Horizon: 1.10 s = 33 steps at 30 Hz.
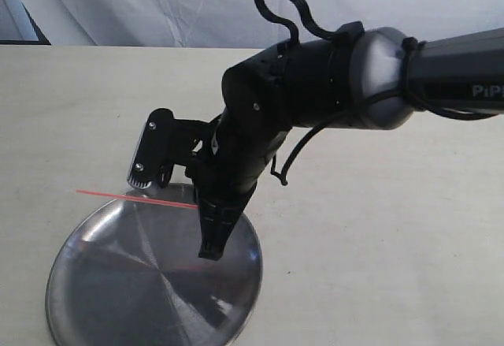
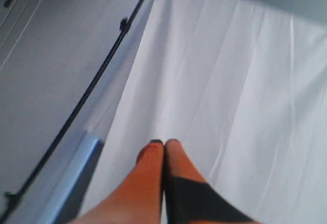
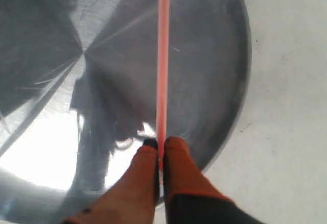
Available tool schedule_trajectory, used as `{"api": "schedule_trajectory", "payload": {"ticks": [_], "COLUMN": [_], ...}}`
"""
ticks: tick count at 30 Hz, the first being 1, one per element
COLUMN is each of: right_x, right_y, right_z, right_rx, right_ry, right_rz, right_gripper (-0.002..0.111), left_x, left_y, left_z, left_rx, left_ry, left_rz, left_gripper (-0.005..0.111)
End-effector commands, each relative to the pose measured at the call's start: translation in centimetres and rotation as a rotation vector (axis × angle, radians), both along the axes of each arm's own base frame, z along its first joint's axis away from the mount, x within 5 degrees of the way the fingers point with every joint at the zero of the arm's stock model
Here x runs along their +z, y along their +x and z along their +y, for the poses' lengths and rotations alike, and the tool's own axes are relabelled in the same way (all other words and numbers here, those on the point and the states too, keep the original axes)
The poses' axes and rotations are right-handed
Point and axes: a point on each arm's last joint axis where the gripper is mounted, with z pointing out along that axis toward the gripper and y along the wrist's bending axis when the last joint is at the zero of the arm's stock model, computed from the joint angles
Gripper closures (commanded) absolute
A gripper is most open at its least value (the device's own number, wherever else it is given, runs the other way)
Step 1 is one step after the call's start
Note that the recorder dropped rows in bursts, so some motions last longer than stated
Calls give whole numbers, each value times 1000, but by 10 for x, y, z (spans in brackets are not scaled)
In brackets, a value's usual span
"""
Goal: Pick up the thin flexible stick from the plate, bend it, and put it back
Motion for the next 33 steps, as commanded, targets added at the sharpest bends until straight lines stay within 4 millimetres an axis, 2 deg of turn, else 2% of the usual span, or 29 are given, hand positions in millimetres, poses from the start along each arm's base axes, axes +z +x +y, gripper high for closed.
{"api": "schedule_trajectory", "payload": {"ticks": [1,2,3,5,6,10,16,22,25,28,31,33], "right_x": [9,9,9,9,9,9,9,10,13,16,22,26], "right_y": [-3,-3,-4,-3,-3,-3,-3,-2,-2,-2,-3,-4], "right_z": [-3,-3,-3,-2,-2,-2,-2,0,1,1,0,-1], "right_rx": [-11,-10,-18,-21,-21,-21,-22,-30,-39,-43,-53,-54], "right_ry": [13,11,22,31,32,31,35,54,74,84,98,106], "right_rz": [12,14,21,17,15,17,12,1,0,-7,-15,-22], "right_gripper": [109,109,109,109,109,109,109,109,109,109,109,109], "left_x": [5,2,-10,-21,-26,-27,-37,-37,-38,-38,-40,-41], "left_y": [-5,-3,6,11,12,12,15,15,16,19,22,24], "left_z": [2,1,-3,-7,-7,-7,-8,-16,-22,-28,-32,-34], "left_rx": [-291,-336,-372,-345,-362,-436,-419,-584,-681,-761,-791,-779], "left_ry": [-447,-517,-592,-558,-631,-813,-897,-975,-977,-974,-964,-942], "left_rz": [-226,-199,-47,111,151,109,203,255,319,384,440,474], "left_gripper": [107,107,107,107,107,107,107,106,97,79,64,57]}}
